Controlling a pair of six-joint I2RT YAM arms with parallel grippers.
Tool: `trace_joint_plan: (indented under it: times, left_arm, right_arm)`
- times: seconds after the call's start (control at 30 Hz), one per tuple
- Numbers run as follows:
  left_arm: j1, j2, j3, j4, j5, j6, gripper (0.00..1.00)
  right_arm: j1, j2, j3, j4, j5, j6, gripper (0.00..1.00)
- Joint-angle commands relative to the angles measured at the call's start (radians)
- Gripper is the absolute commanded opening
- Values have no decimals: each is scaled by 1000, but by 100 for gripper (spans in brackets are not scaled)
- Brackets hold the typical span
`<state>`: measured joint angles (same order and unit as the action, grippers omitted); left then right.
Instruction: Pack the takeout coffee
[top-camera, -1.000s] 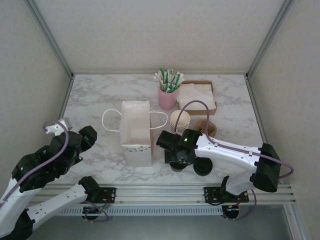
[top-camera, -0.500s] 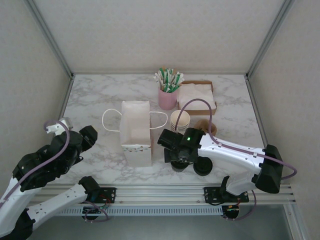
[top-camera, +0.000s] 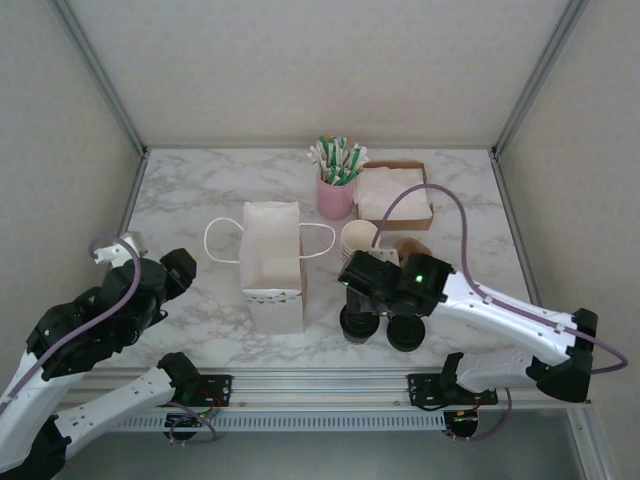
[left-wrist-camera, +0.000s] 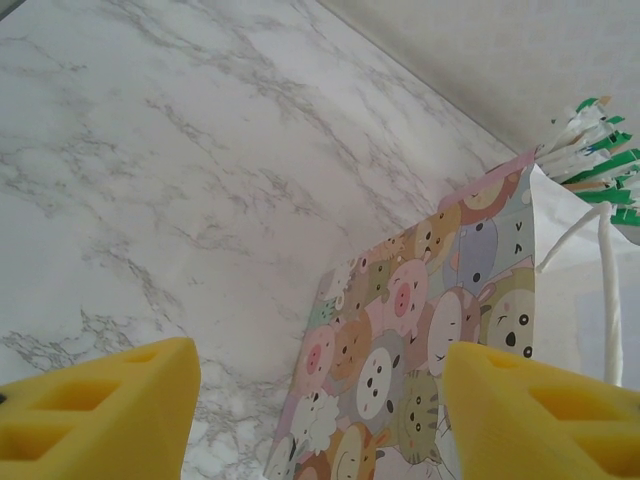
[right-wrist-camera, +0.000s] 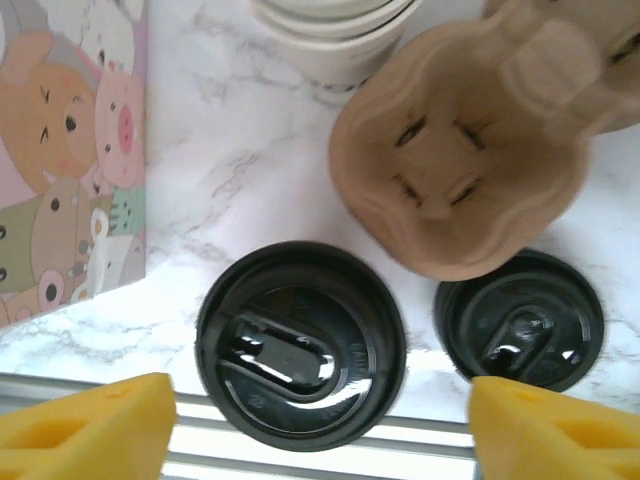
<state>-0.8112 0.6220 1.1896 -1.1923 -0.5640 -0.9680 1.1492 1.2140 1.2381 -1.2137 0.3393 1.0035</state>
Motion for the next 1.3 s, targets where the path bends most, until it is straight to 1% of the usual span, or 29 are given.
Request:
trace_joint_plan:
  times: [0.0,0.07,0.17,0.23,0.27,0.33,0.37,0.4,0.53,0.6,0.7,0.77,0.97,1.1,1.17,1.27]
  left_arm:
    - [-9,2,22,13,-38,9,65]
    - [-10,1,21,13,-40,7,65]
    - [-9,-2,17,13,-42,3,65]
    - [-9,-2,15,11,-43,-1,65]
    - [-9,-2,15,11,-41,-1,65]
    - [-9,-2,15,11,-40,0,65]
    - [-10,-2,14,9,-39,1,65]
    - [-9,-3,15,7,-40,0,65]
    - [-9,-3,10,5,-43,1,65]
    - [-10,-3,10,7,-43,3,65]
    - [-9,-5,8,6,-44,6,65]
    - [-10,-7,5,6,-47,4,65]
    - [-10,-5,4,10,-37,2,65]
    - [-9,1,6,3,-35,3,65]
    - [-10,5,8,0,-32,4,65]
    - [-10,5,7,0,-32,3,65]
  right_arm:
    - [-66,-79,-10,-74,79,32,62]
    - [-120,-136,-60,-43,61,49,52]
    - [-222,-223,-168,47,-13,51,47]
    - [-287,-263,-239,91,-53,70,41]
    - [-316,-278,-273,120,-80,68,40]
    - [-361,-290,-321,164,-124,58,42]
    - [-383,-290,-345,181,-136,58,48]
    - [-397,-286,-362,195,-145,51,50]
    - [-463,-260,-421,278,-198,21,52]
    - [-478,-237,-443,312,-216,18,56]
    - [-490,-203,-466,334,-219,9,58]
    - [-501,-175,-480,354,-220,-7,58]
    - [-545,-87,-498,395,-209,-72,53]
    - [-581,-61,-499,409,-176,-138,48]
    - [-605,-53,-499,408,-158,-181,44]
    - [-647,-49,-495,400,-149,-237,42]
